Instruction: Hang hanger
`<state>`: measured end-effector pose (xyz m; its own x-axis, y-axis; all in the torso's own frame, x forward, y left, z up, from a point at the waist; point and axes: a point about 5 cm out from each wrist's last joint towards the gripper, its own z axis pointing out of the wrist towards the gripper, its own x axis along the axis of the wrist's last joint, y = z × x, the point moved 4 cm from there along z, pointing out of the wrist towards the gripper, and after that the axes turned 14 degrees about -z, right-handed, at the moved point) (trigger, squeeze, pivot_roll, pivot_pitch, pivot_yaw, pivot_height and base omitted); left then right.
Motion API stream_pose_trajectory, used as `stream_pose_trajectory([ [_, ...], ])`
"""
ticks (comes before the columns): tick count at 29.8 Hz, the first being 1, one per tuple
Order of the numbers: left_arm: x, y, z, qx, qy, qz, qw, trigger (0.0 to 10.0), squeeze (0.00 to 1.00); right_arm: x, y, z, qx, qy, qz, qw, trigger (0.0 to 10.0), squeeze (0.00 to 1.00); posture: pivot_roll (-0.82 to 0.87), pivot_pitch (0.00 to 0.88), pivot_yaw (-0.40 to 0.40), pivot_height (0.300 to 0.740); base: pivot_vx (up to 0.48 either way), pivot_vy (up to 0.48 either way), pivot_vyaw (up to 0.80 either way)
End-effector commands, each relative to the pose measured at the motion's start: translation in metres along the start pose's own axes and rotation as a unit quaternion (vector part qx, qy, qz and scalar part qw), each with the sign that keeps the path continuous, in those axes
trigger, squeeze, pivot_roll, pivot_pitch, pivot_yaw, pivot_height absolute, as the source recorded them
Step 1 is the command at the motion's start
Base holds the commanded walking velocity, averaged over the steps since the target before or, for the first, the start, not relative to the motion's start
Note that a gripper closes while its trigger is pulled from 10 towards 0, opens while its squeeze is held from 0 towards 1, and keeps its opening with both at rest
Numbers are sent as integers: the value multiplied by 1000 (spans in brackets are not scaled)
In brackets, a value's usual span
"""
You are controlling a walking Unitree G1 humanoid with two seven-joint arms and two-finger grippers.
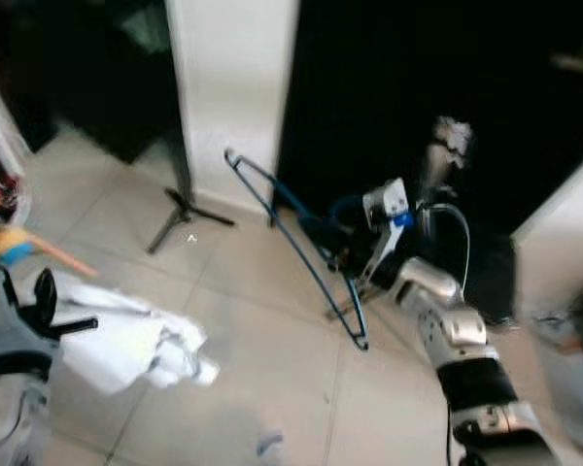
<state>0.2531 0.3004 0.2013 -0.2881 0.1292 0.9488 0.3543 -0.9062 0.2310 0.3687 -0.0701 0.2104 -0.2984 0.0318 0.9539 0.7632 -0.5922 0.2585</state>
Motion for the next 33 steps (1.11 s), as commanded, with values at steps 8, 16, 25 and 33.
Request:
stream_pose_trajectory([
  [8, 117, 30, 18, -29, 157, 16, 987, 10000, 0, 5, -3, -8, 17, -12, -2, 1000, 10000, 0, 63, 129, -109, 740, 465, 0, 775],
  [16, 171, 49, 16, -57, 227, 63, 970, 10000, 0, 14, -6, -4, 23, -3, -1, 1000, 10000, 0, 66, 116, -111, 740, 452, 0, 775],
  [25, 213, 47, 12, -42, 277, 85, 956, 10000, 0, 17, -4, -4, 17, -2, -1, 1000, 10000, 0, 71, 116, -111, 740, 345, 0, 775],
  [33, 230, 49, 11, -33, 286, 74, 955, 10000, 0, 21, -6, -3, 16, 1, 1, 1000, 10000, 0, 71, 117, -108, 740, 0, 0, 775],
])
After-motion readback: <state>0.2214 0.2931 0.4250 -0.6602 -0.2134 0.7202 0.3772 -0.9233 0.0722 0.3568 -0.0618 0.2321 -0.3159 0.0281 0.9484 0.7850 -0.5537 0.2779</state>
